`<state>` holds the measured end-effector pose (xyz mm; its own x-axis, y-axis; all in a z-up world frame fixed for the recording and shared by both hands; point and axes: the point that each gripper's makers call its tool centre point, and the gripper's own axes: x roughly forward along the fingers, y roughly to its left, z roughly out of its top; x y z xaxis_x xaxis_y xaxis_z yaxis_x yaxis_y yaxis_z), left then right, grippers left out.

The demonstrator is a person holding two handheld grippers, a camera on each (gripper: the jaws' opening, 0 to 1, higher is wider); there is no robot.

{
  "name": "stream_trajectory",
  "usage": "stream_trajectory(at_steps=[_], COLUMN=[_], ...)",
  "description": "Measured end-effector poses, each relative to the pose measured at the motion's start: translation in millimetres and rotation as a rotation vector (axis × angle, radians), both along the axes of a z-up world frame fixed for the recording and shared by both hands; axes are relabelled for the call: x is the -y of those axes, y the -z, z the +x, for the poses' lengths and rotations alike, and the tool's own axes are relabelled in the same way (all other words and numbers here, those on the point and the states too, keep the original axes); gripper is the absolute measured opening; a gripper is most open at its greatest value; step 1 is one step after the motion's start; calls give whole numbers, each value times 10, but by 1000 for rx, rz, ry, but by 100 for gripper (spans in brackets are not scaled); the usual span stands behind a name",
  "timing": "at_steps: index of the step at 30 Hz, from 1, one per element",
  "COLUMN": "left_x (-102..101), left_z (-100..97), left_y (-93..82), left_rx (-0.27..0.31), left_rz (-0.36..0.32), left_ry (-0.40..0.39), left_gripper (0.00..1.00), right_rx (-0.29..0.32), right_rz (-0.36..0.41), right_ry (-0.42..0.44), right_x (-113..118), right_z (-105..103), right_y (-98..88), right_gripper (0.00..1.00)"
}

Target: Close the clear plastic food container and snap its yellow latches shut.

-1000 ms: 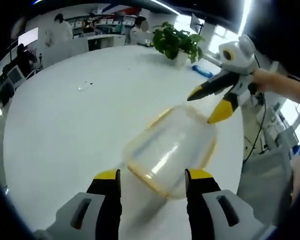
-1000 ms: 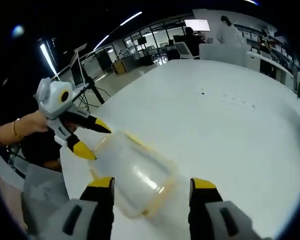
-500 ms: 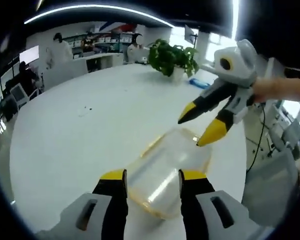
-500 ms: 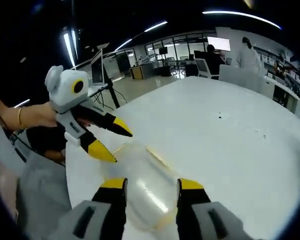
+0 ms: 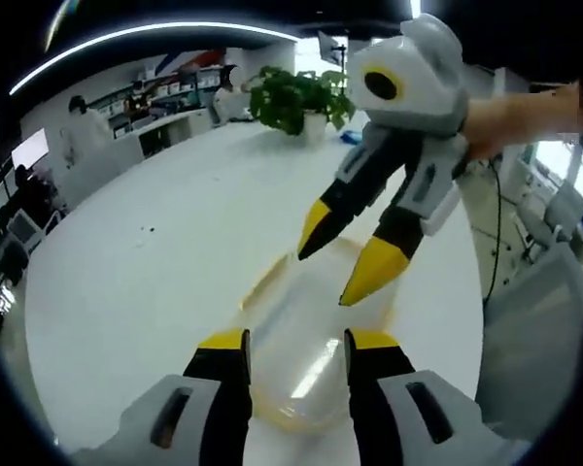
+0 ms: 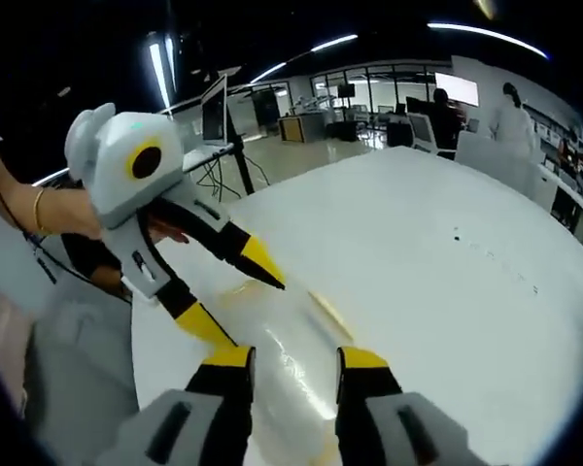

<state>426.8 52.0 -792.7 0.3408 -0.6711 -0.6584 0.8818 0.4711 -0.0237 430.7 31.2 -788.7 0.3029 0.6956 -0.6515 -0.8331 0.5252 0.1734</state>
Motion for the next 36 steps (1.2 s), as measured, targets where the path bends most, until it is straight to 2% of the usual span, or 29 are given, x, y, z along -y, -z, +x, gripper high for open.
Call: stream_trajectory(at_steps=[3, 6, 8, 9, 11, 13, 16, 19, 22, 25, 26, 27, 29, 30, 36], left_x=[24, 37, 55, 61, 63, 72, 99, 136, 171, 184, 172, 203, 195, 193, 177], left_z=[-75, -149, -198, -213, -240, -250, -261, -281, -271, -289, -325, -283, -270, -260, -253], left_y=[30, 40, 52, 57, 79, 81, 98, 129, 150, 209, 261, 235, 238, 231, 248], left_rx=[4, 20, 50, 62, 97, 129, 141, 163, 183, 186, 168, 206, 205, 206, 226], left_rz=[29, 55, 73, 79, 110, 126, 130, 151, 154, 174, 193, 185, 195, 191, 212], left_ry=[53, 102, 155, 162, 192, 205, 215, 246, 239, 241, 249, 246, 238, 235, 253], left_gripper=[40, 44, 48, 53, 57, 55, 54, 54, 54, 49, 47, 47, 47, 47, 45], right_rx=[24, 24, 28, 26, 26, 21, 19, 1, -4, -47, -71, -85, -118, -125, -196], right_rz=[-19, -18, -28, -34, -45, -53, -79, -144, -172, -190, -209, -226, -275, -230, -238], right_ry=[-17, -22, -35, -40, -56, -75, -119, -194, -220, -267, -290, -306, -342, -318, -348], right_x=[-37, -60, -82, -89, -114, -143, -174, -172, -195, -233, -232, -224, -185, -262, -239], right_z=[61, 116, 158, 171, 188, 210, 223, 222, 264, 244, 224, 211, 178, 206, 217], right_y=[-17, -38, -30, -21, -7, 5, 34, 114, 145, 187, 222, 250, 326, 310, 341], right_gripper=[35, 36, 37, 37, 38, 39, 43, 47, 48, 48, 48, 46, 45, 46, 47])
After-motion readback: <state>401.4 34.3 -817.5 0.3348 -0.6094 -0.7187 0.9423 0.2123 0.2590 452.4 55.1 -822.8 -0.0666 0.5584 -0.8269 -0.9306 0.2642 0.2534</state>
